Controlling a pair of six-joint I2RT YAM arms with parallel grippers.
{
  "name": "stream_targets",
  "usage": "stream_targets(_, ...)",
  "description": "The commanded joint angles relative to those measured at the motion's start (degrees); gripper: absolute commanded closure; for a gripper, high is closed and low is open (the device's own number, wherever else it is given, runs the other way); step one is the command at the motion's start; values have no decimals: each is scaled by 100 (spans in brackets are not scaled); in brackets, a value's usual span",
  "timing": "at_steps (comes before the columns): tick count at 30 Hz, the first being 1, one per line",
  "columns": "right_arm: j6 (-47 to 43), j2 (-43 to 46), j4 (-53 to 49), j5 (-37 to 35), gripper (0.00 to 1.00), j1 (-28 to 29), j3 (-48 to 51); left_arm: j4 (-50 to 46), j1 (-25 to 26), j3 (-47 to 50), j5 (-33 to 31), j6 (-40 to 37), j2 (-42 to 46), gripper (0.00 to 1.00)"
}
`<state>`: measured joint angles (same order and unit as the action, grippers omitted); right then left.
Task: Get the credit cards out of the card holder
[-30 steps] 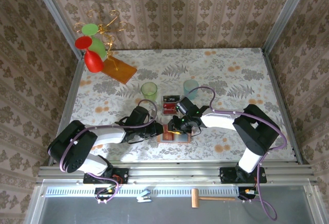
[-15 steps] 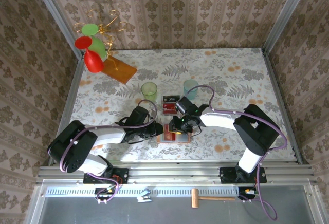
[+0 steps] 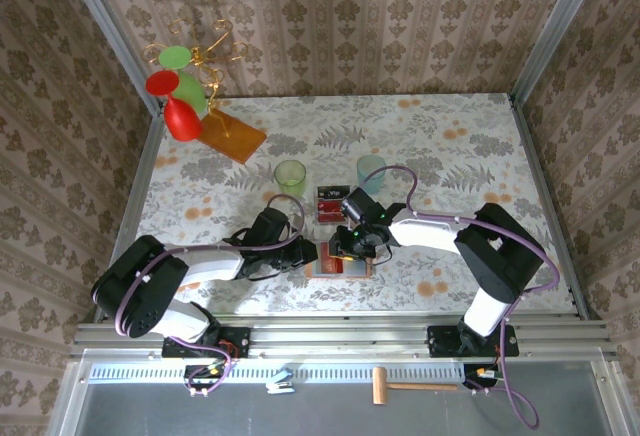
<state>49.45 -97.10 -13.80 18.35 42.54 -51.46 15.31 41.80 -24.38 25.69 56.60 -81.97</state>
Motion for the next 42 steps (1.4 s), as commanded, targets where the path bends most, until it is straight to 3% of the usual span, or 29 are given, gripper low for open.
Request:
stream_targets(1, -81, 139, -316, -224, 70, 31, -96, -176, -11, 101, -56, 40, 28, 81)
stream_targets(22, 3, 536, -129, -91, 71, -64, 55, -547, 56, -540, 41, -81, 83, 82)
stream_targets(42, 179, 562, 571, 345, 75, -326, 662, -503, 258, -552, 85, -110, -342, 94)
